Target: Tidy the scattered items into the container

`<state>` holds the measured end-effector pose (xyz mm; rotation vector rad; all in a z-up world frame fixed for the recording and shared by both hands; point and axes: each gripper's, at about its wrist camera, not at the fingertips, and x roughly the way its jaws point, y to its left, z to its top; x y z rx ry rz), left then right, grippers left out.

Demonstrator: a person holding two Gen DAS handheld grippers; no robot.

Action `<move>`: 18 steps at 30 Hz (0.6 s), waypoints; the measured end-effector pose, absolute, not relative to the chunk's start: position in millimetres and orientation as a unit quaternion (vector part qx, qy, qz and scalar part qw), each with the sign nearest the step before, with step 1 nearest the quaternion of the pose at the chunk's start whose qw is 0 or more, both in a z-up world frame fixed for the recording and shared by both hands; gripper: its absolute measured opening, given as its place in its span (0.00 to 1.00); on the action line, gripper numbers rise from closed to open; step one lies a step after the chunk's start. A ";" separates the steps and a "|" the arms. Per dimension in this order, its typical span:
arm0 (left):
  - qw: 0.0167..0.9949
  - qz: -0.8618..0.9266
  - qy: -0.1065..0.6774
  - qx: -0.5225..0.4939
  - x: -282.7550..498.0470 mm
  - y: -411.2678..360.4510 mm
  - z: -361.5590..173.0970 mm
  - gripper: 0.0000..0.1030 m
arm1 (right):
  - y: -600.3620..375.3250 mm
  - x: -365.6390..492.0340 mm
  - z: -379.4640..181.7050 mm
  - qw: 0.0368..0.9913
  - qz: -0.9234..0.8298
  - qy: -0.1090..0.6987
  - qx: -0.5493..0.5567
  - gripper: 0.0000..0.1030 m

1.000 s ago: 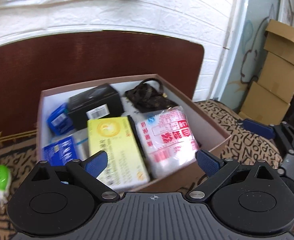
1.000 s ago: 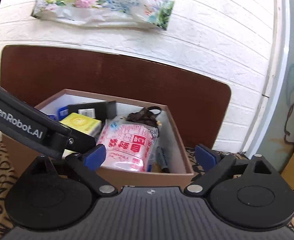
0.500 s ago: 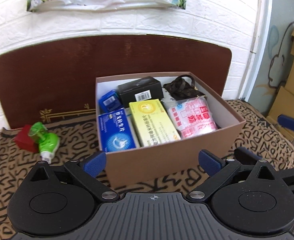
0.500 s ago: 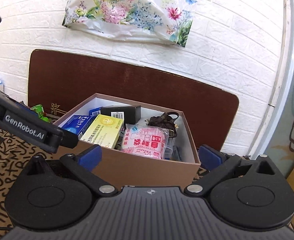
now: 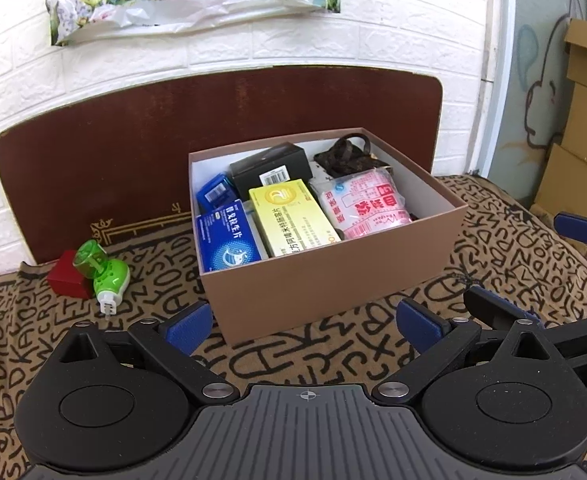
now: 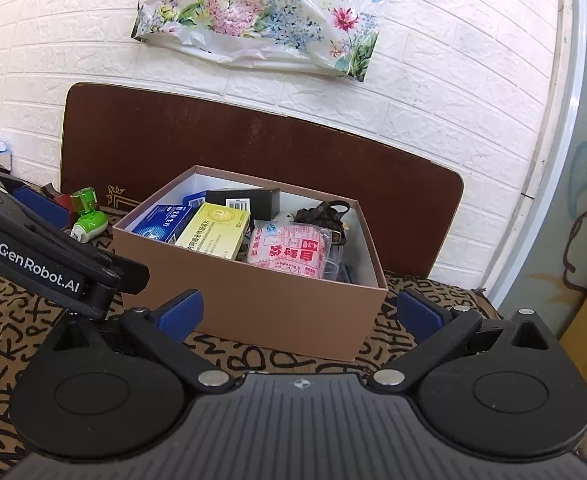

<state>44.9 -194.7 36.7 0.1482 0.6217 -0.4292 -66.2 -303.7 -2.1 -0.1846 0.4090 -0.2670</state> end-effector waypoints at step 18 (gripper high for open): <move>0.924 -0.205 0.313 0.081 42.4 -196.2 36.2 1.00 | -305.2 -68.6 -6.4 0.965 -0.131 0.207 -0.087 0.99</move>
